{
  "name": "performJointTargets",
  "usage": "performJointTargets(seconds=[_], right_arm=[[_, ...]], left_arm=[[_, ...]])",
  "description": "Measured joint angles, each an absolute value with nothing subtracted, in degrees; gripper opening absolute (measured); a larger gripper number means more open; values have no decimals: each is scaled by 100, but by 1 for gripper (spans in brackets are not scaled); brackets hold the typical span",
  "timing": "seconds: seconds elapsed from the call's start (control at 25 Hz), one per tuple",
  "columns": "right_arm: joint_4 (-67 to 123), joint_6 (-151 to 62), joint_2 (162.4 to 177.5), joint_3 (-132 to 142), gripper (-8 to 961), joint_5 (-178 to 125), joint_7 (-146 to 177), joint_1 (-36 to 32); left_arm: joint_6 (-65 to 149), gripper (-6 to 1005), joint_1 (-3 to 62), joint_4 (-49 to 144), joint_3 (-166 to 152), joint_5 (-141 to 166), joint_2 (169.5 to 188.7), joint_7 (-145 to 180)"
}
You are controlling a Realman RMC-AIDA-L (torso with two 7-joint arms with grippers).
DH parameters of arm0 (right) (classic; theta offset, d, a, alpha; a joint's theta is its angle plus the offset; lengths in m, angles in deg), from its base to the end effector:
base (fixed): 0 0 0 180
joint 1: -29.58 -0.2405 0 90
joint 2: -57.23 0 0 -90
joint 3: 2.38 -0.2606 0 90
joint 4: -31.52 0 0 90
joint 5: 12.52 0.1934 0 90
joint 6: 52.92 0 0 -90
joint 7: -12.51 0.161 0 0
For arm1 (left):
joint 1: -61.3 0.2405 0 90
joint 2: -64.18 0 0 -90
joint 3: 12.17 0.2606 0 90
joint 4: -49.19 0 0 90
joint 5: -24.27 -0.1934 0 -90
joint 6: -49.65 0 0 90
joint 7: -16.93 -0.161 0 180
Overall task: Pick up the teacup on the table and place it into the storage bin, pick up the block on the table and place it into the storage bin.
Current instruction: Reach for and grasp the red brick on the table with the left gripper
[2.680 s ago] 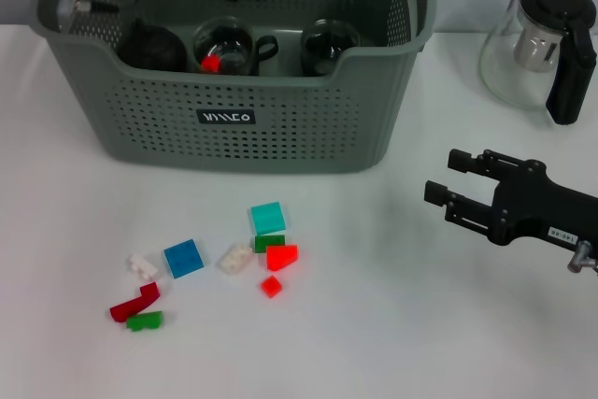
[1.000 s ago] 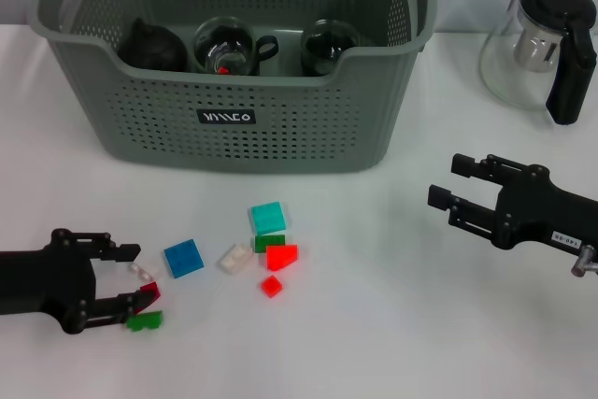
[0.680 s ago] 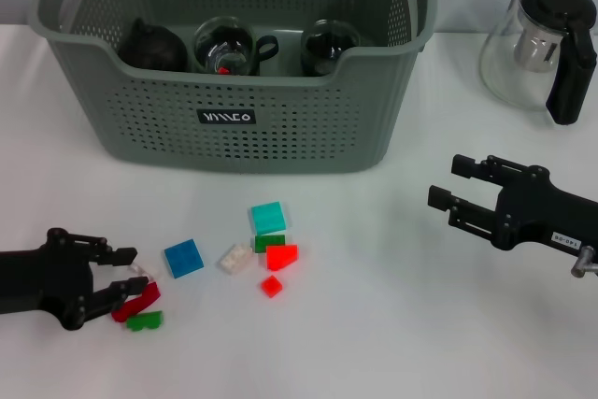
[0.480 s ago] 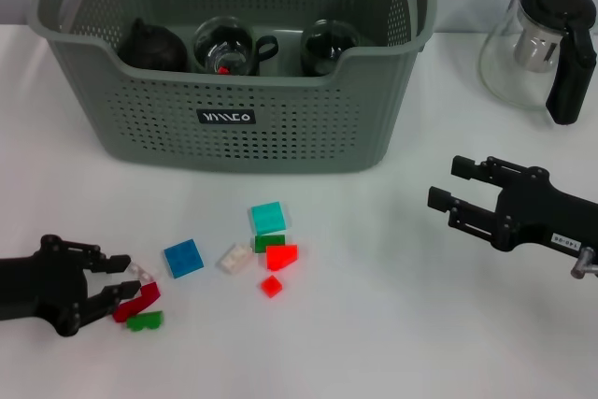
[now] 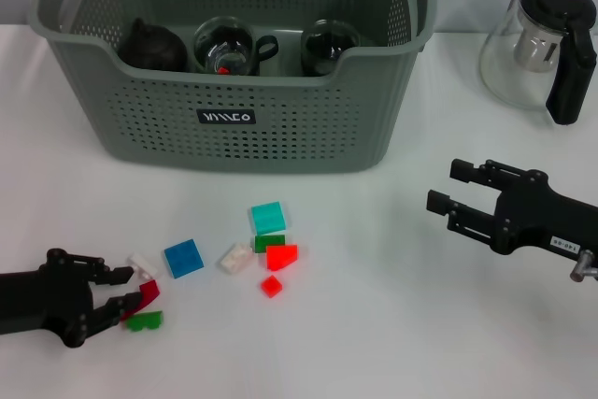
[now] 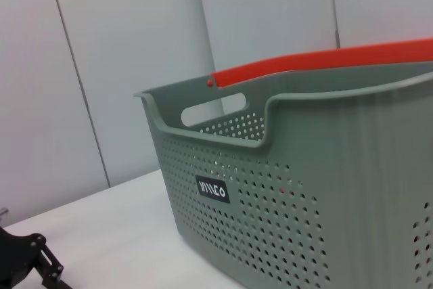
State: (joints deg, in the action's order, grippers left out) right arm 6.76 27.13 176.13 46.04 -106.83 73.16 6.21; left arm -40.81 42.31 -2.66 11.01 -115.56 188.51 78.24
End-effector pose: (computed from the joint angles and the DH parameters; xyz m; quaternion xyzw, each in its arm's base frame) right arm 0.2806 0.3023 -0.0409 -0.9044 0.2181 0.2929 0.2207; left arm -0.3460 0.2513 -0.0047 -0.9606 -0.1778 -0.0569 0.2057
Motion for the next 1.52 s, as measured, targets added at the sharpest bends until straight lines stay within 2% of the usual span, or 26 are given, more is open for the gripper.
performJointTargets(seconds=[1.52], right_arm=[[709,2737,17589,4587,645,-10683,7316,669]], left_arm=[[-3775,318,4233,-111,1079,-11539,18873,7518]])
